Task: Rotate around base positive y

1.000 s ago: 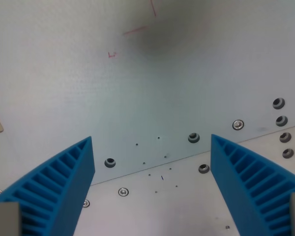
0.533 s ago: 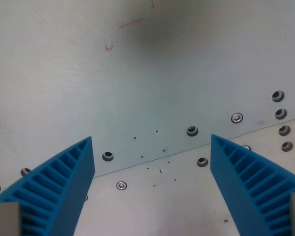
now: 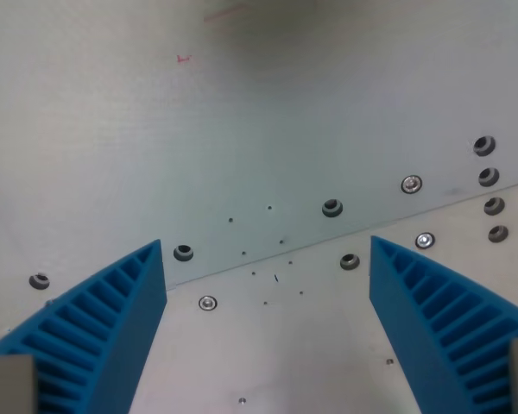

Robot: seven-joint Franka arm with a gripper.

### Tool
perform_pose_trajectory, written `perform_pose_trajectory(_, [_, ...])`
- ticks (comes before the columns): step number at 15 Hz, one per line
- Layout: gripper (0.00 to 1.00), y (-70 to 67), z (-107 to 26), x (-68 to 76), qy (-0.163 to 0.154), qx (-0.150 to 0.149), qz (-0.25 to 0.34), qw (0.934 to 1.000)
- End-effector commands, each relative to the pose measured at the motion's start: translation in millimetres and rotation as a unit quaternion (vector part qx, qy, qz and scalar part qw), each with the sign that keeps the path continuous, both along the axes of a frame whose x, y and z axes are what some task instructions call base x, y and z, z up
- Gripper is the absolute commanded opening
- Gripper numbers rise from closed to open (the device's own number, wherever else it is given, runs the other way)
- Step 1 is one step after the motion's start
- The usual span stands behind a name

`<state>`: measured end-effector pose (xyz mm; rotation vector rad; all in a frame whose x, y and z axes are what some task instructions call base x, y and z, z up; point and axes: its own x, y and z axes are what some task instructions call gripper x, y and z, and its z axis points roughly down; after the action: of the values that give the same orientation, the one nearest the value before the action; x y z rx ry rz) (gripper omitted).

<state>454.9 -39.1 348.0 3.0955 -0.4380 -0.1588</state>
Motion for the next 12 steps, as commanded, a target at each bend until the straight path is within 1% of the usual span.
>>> perform_pose_trajectory(1, [1.00,-0.5,7.8,7.8,0.105,-0.003,0.000,0.9944])
perform_pose_trajectory(12, [1.00,-0.5,7.8,7.8,0.169,-0.003,0.000,0.9856])
